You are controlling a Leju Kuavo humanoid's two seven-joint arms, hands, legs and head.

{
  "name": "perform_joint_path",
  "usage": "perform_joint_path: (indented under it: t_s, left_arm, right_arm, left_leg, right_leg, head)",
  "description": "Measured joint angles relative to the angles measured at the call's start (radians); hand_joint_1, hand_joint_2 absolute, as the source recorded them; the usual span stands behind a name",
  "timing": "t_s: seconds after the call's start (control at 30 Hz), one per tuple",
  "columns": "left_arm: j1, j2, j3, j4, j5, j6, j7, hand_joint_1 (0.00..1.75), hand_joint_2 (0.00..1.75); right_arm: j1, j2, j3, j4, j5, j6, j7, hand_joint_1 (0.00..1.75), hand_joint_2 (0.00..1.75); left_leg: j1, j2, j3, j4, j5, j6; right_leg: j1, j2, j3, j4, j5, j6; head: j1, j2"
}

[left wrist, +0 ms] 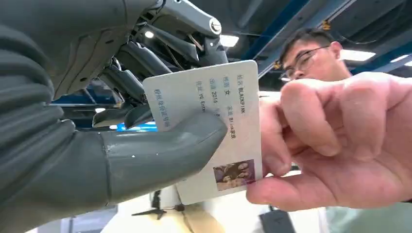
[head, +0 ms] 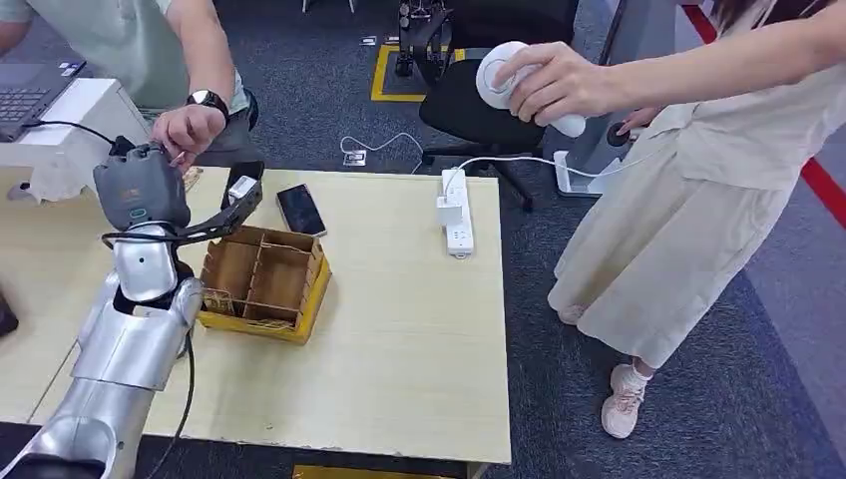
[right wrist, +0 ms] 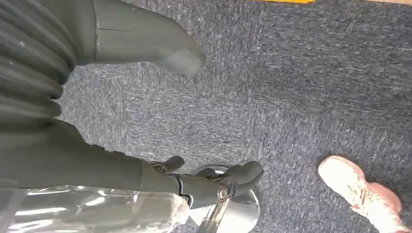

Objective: Pass the card to the sensor for recognition and then transmit it.

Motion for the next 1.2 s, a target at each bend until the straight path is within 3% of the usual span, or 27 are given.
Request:
perform_joint_path:
  t_s: [0.3,0.33,0.37,1.2]
  left_arm:
    - [0.03,0.025,-0.007,-0.037,0.0,-0.002,0.021,1.75,1.75]
    - [0.032,0.025,-0.007,-0.039,0.0,-0.002,0.022,0.28,1.75]
    - [0.033,0.025,-0.007,-0.04,0.0,-0.002,0.027,0.0,1.75]
    - [0.064,0.068,-0.007,-0.098,0.0,0.002,0.052,0.0,1.75]
  right_arm:
    - [0.01,0.001,-0.005,-0.013,0.003,0.002,0.0,0.0,1.75]
    - [0.01,0.001,-0.005,-0.013,0.004,0.002,0.0,0.0,1.75]
    - [0.01,0.001,-0.006,-0.014,0.004,0.002,0.0,0.0,1.75]
    - [0.013,0.003,-0.014,-0.031,0.042,0.017,-0.003,0.0,1.75]
  left_leg:
    - [0.0,0.0,0.0,0.0,0.0,0.0]
    - [0.0,0.0,0.0,0.0,0.0,0.0]
    - [0.0,0.0,0.0,0.0,0.0,0.0]
    - [0.0,0.0,0.0,0.0,0.0,0.0]
  right_leg:
    - [0.0,0.0,0.0,0.0,0.0,0.0]
    - [0.0,0.0,0.0,0.0,0.0,0.0]
    - [0.0,0.0,0.0,0.0,0.0,0.0]
    - [0.0,0.0,0.0,0.0,0.0,0.0]
  head:
    - [0.0,0.0]
    - [0.0,0.0]
    - [0.0,0.0]
    - [0.0,0.0]
